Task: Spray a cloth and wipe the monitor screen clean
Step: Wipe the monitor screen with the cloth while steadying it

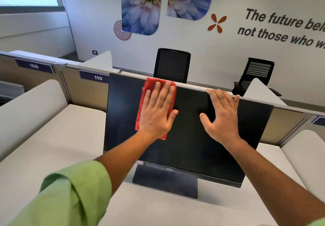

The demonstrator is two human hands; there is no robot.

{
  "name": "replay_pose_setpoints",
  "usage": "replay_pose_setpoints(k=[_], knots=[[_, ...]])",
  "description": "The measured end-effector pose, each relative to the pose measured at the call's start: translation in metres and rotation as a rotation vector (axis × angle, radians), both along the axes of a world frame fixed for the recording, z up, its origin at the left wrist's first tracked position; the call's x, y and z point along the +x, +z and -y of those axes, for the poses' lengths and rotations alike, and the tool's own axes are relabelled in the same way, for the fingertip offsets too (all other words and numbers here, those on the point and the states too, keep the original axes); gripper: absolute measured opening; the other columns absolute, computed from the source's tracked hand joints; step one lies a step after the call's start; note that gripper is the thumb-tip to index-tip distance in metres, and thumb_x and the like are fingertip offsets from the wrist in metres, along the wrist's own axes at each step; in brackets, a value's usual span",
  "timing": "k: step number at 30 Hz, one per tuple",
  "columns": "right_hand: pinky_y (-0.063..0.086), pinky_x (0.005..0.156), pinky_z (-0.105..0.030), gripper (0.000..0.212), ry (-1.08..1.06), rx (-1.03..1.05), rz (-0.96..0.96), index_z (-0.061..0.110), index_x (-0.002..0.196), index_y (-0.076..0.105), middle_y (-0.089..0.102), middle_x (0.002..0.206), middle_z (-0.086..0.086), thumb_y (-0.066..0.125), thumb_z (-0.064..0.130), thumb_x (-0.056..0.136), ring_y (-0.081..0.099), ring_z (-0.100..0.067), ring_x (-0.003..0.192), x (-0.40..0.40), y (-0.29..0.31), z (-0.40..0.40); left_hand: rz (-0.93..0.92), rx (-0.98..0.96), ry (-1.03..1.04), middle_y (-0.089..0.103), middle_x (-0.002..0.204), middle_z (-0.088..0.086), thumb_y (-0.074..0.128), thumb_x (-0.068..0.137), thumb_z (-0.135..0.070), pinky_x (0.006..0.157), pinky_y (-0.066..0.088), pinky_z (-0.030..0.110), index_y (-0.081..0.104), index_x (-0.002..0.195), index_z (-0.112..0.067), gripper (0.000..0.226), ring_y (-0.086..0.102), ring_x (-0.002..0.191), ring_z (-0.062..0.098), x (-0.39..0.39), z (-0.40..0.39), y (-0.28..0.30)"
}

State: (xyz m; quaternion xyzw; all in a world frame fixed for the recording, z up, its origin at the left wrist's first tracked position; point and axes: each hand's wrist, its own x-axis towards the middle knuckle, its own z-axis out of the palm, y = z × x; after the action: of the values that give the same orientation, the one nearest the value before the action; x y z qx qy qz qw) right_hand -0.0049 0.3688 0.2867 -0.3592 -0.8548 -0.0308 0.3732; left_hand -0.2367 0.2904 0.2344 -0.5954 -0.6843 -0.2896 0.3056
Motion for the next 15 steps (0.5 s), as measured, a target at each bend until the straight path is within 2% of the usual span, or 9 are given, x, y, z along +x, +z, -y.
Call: replay_pose_setpoints(k=[3,8,12,15], knots=[[-0.001,0.135,-0.055,0.075,0.006,0.006,-0.002,0.022,0.159,0.044,0.047,0.16,-0.001,0.061,0.044,0.089,0.032,-0.025,0.157,0.0,-0.001,0.0,-0.066,-0.031,-0.099,-0.001,0.174,0.002,0.037,0.104,-0.056,0.129,0.001,0.048,0.006,0.165,-0.018,0.078,-0.001,0.16,0.026,0.035,-0.014,0.008],[-0.001,0.135,-0.055,0.077,0.007,-0.006,0.012,0.02,0.162,0.041,0.045,0.165,-0.002,0.059,0.042,0.091,0.031,-0.026,0.159,0.004,-0.001,0.0,-0.129,-0.066,-0.175,-0.001,0.174,0.001,0.023,0.107,-0.048,0.129,0.0,0.048,0.006,0.165,-0.017,0.068,-0.003,0.16,0.023,0.072,-0.032,0.016],[-0.001,0.135,-0.055,0.074,0.035,-0.026,0.019,0.022,0.161,0.041,0.046,0.163,-0.002,0.059,0.04,0.092,0.03,-0.026,0.159,0.005,0.002,0.0,-0.115,-0.036,-0.129,0.001,0.174,0.0,0.037,0.105,-0.051,0.129,0.002,0.047,0.007,0.165,-0.018,0.074,0.0,0.16,0.022,0.05,-0.024,0.011],[-0.002,0.135,-0.055,0.073,0.03,-0.037,0.008,0.021,0.159,0.044,0.047,0.161,-0.002,0.059,0.039,0.091,0.031,-0.026,0.157,0.004,0.004,0.001,0.001,0.002,-0.02,0.001,0.174,-0.002,0.038,0.102,-0.051,0.129,0.005,0.048,0.007,0.165,-0.021,0.076,0.003,0.16,0.021,0.014,-0.006,0.0]])
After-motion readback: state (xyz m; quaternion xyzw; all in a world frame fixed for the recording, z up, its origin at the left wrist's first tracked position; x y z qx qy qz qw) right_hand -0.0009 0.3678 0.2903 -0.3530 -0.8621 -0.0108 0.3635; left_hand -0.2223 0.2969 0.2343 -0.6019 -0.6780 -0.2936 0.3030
